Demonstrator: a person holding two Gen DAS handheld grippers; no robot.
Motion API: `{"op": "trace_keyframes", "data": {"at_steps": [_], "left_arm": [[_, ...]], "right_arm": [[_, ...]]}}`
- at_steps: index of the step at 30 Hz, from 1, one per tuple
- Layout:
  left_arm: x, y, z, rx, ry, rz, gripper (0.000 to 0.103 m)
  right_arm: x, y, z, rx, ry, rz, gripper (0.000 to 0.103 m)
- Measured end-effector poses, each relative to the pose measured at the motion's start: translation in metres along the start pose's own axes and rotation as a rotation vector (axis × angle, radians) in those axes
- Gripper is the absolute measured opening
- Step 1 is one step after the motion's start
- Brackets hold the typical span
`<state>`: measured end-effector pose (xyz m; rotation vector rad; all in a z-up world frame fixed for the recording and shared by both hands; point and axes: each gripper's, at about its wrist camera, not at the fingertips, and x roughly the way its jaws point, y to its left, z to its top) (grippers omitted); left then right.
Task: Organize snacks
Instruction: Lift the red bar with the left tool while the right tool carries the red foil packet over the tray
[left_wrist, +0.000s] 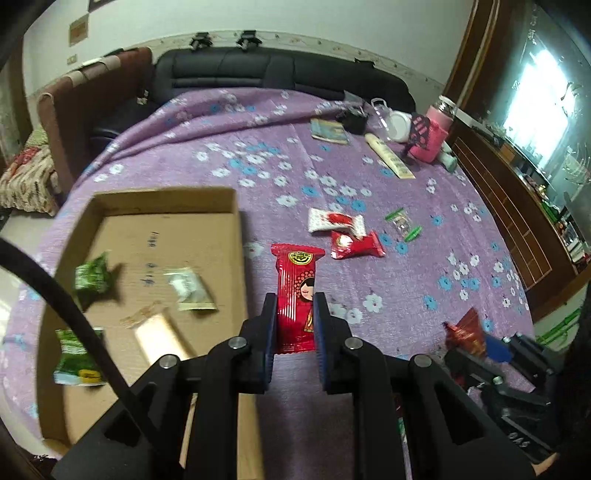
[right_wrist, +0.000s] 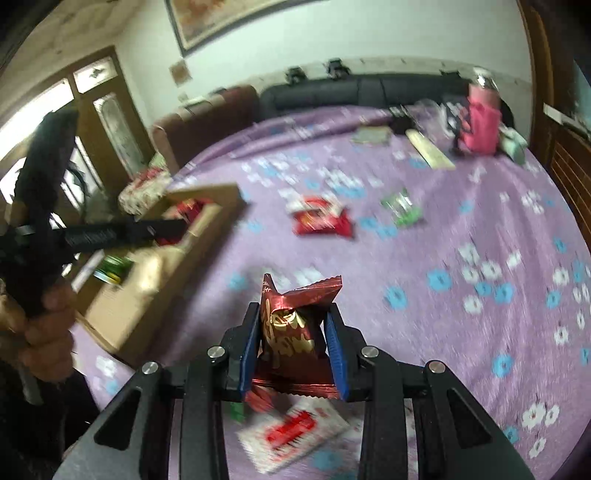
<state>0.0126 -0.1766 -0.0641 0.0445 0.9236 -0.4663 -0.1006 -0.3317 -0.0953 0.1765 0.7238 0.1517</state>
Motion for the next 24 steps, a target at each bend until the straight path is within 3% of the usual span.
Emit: {"op": "trace_keyframes", "data": {"at_steps": [8,24], "left_arm": [[-0.025,0.034,-0.01,-0.04,-0.038,0.07,0.02],[-0.036,0.099,-0.032,-0.145,-0.026,0.167,0.02]], "right_arm": [[0.003,0.034,0.023,-0.009,-0.047,0.161,0.033],[0.032,0.096,0.038,-0.107,-0.013,0.266,0.033]]}}
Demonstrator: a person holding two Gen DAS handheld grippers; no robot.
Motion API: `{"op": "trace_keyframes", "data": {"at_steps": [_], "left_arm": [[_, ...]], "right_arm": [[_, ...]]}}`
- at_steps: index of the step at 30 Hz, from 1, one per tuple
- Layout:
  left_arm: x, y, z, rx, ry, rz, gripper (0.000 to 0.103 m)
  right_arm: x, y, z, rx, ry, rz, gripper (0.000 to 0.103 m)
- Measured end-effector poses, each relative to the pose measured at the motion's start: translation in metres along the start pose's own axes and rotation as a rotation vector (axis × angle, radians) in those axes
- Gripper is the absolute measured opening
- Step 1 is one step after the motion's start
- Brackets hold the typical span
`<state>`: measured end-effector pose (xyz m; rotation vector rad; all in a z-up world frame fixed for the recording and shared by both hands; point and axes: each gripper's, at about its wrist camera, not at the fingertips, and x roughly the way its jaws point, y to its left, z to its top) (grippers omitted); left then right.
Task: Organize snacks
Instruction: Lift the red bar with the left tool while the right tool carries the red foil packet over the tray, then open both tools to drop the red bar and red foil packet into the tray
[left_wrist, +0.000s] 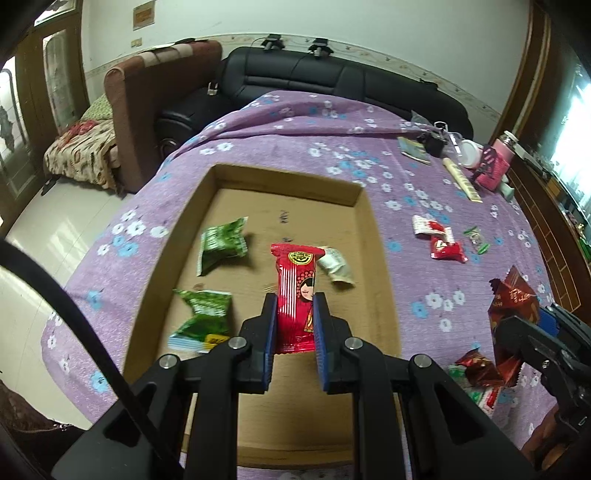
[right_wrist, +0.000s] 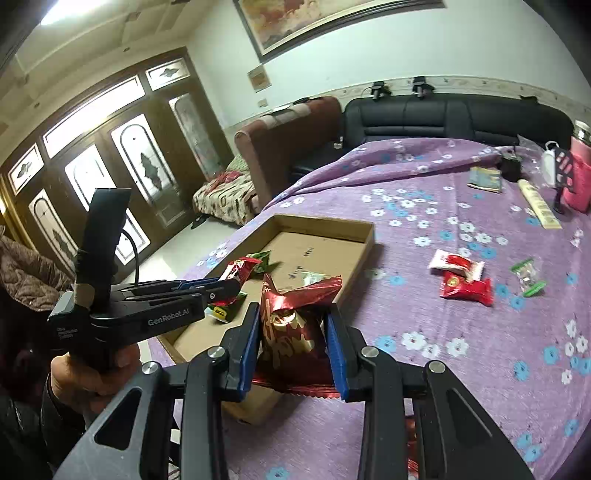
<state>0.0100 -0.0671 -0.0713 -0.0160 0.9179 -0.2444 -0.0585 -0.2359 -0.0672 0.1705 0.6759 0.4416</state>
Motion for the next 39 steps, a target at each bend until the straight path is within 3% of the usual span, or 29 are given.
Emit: {"op": "trace_keyframes", "data": {"at_steps": [15,22,31,39], "left_arm": [[0.012,0.044,-0.008,-0.057,0.037,0.042,0.02],[0.017,0.048,-0.009,-0.058,0.053,0.035,0.02],[0.029,0.034,0.038,-0.013,0.023,0.047,0.02],[0.091,0.018,0.082,-0.012,0.122,0.073,0.02]], "right_arm": [[0.049,0.018,0.009,-0.035,0.077,0.033,0.033],[0.077,0.02,0.012,-0.044,0.12,0.036,0.033],[0.103,0.008,0.035,-0.047,0.136,0.009,0.033],[0.151,-0.016,0.057,-0.034,0.2,-0.048,0.033]]}}
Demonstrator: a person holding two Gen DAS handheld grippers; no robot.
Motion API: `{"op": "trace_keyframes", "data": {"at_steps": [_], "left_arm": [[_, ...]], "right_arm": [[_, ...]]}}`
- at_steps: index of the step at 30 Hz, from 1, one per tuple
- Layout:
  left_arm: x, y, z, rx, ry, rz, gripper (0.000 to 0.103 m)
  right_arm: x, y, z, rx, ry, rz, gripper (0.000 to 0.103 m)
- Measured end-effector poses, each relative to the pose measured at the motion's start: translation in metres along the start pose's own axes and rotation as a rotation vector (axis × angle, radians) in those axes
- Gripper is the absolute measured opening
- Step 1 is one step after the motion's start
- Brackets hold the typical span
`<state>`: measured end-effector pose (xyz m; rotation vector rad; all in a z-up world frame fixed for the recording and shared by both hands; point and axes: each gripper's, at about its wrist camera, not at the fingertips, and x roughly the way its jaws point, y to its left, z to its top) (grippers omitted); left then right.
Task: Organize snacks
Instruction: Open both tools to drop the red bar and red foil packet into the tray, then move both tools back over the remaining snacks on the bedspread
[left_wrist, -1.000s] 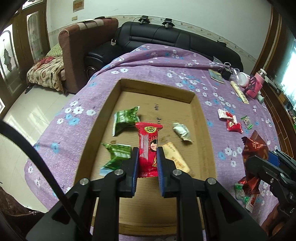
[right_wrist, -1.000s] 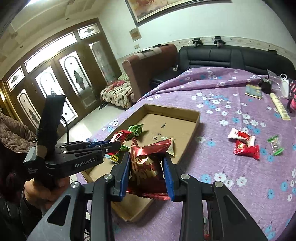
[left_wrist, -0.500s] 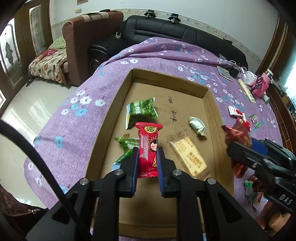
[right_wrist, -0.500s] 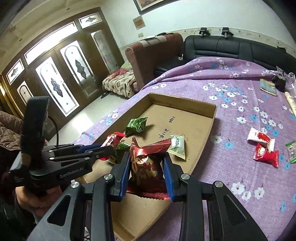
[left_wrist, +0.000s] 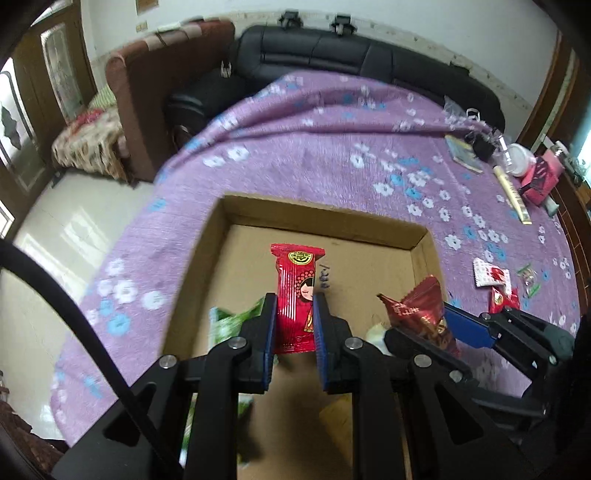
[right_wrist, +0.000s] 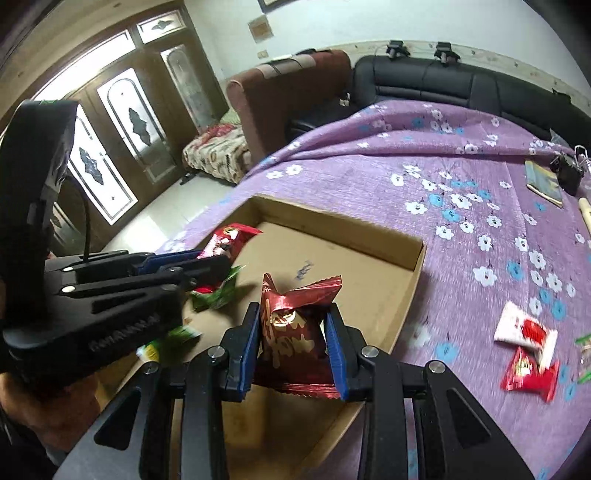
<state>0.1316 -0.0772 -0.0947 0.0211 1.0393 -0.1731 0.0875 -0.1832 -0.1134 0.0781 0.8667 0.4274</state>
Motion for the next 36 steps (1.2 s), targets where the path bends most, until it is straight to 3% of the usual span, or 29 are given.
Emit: {"op": "trace_keyframes", "data": {"at_steps": [6,21,23,25,29,30,36], "left_arm": [[0.033,-0.004,0.011,-0.023,0.065,0.024,0.021],[0.052,0.005,0.019,-0.057,0.113,0.061,0.025],[0.05,0.006,0.019,-0.064,0.112,0.057,0.03],[0.043,0.007,0.018,-0.069,0.098,0.052,0.045],[0.026,0.003,0.015,-0.053,0.056,0.055,0.059],[0.022,0.003,0.014,-0.052,0.047,0.059,0.068],[-0.002,0.007,0.003,-0.071,0.01,0.034,0.071]], "right_arm": [[0.02,-0.008,0.007,-0.024,0.047,-0.04,0.033],[0.035,-0.009,0.008,-0.055,0.074,-0.054,0.034],[0.031,-0.008,0.008,-0.057,0.067,-0.049,0.034],[0.024,-0.007,0.006,-0.06,0.058,-0.052,0.034],[0.004,-0.006,0.002,-0.061,0.027,-0.065,0.043],[-0.002,-0.006,0.0,-0.058,0.017,-0.066,0.045],[-0.049,-0.01,-0.022,-0.042,-0.059,-0.093,0.057]]}}
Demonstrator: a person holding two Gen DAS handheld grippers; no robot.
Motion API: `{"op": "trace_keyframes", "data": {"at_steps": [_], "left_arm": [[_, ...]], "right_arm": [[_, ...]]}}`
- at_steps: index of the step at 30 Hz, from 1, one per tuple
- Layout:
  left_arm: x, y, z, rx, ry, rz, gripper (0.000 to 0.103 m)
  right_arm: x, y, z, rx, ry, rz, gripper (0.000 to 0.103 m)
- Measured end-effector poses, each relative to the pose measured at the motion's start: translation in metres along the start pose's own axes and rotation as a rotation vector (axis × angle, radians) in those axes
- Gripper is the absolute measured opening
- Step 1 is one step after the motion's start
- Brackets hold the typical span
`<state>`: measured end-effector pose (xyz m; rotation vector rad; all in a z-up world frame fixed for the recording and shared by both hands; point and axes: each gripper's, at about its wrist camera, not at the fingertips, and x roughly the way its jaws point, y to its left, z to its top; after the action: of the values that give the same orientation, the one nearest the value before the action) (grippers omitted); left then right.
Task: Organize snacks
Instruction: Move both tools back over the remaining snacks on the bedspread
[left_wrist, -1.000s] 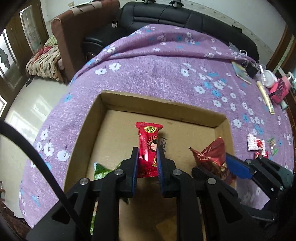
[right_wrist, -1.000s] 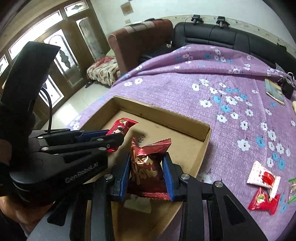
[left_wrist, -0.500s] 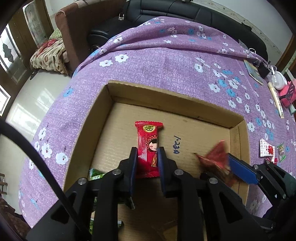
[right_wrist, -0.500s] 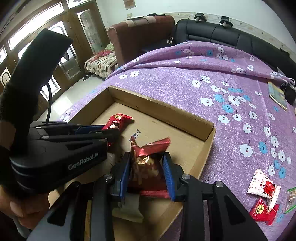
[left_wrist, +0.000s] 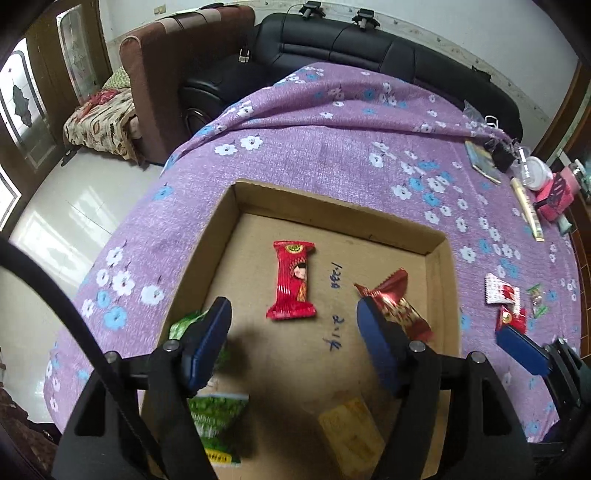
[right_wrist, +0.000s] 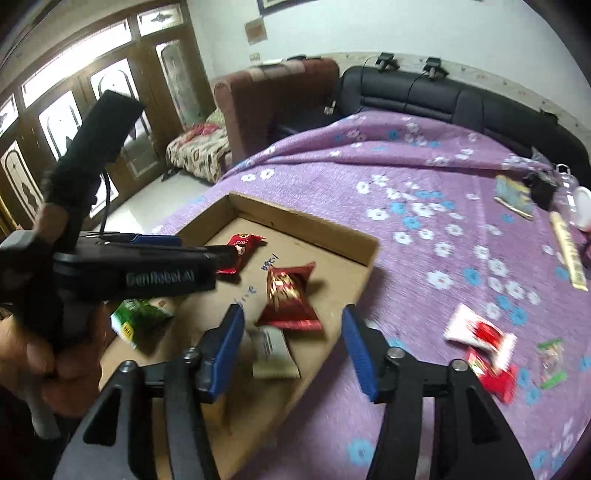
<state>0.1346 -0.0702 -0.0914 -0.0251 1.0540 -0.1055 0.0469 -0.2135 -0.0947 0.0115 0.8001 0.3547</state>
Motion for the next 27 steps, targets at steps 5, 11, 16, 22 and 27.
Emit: {"op": "trace_keyframes", "data": {"at_steps": [5,11,16,22,27], "left_arm": [[-0.017,-0.01,-0.015,0.014,-0.029,-0.027,0.072],[-0.032,-0.032,-0.03,0.058,-0.043,-0.054,0.072],[-0.04,-0.053,-0.039,0.094,-0.039,-0.083,0.072],[-0.047,-0.081,-0.051,0.154,-0.037,-0.103,0.074],[-0.049,-0.103,-0.059,0.198,-0.033,-0.115,0.074]], "right_arm": [[-0.035,-0.022,-0.027,0.07,-0.032,-0.018,0.058],[-0.065,-0.056,-0.059,0.157,-0.043,-0.081,0.059],[-0.084,-0.078,-0.078,0.215,-0.052,-0.119,0.062],[-0.1,-0.099,-0.098,0.266,-0.063,-0.154,0.066],[-0.106,-0.113,-0.108,0.298,-0.062,-0.167,0.066]]}}
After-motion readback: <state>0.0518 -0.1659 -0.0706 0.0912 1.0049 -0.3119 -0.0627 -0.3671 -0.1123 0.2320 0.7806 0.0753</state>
